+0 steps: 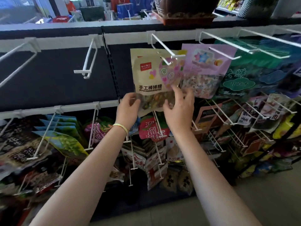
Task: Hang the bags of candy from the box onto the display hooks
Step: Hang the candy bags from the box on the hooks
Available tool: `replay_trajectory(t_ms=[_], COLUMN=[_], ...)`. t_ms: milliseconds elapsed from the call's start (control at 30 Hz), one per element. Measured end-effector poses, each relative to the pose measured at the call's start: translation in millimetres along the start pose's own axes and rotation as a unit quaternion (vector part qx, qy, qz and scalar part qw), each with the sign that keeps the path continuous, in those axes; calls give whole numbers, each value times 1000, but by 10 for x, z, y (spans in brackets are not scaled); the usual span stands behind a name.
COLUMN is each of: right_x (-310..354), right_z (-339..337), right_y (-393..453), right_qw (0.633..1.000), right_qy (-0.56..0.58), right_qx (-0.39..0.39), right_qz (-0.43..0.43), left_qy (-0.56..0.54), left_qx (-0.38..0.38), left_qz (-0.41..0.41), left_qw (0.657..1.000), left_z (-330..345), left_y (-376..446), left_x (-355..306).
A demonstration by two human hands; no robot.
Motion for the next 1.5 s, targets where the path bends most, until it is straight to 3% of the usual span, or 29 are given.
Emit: replay_trajectory(t_ms=[100, 233, 367, 467, 667, 933, 1267, 1500], right_x=[3, 337, 1057, 1846, 3654, 5431, 7015, 8111], right_z=[33, 185, 538, 899, 1756, 2894, 4929, 5850], right_y=[-291, -794, -1341, -1791, -2887, -3945, -4677, -4719], right_qw=[996, 975, 964, 951, 895, 836, 799, 829], right_qy=[8, 14, 51, 76, 139, 210, 322, 335], right_qx=[81, 207, 253, 298, 424, 503, 508, 442], right_qz=[47, 76, 65, 43, 10, -57, -26, -77], left_qy=[82, 173, 224, 217, 207, 184, 252, 246], left_qx=[39, 116, 164, 172, 74, -43, -204, -298], left_qz=[-26, 14, 69, 31, -41, -96, -145, -112], left_qw=[996, 978, 958, 961, 975, 977, 935, 915], left_z=[-156, -613, -1424, -2290, -4308, -6320, -8240, -9597], left_y=[-200, -521, -919, -1279, -2123, -2715, -2382, -1969], left_x=[271, 599, 954, 1404, 2569, 3498, 4869, 5294])
Point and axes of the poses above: each hand's wrist, its own y-axis towards the middle knuckle, its own z-axis out of the palm, x = y × z, the point moved 1 cm from there along y, towards the middle knuckle, and after that the axes turned 10 degrees about y, right-handed, at the moved point
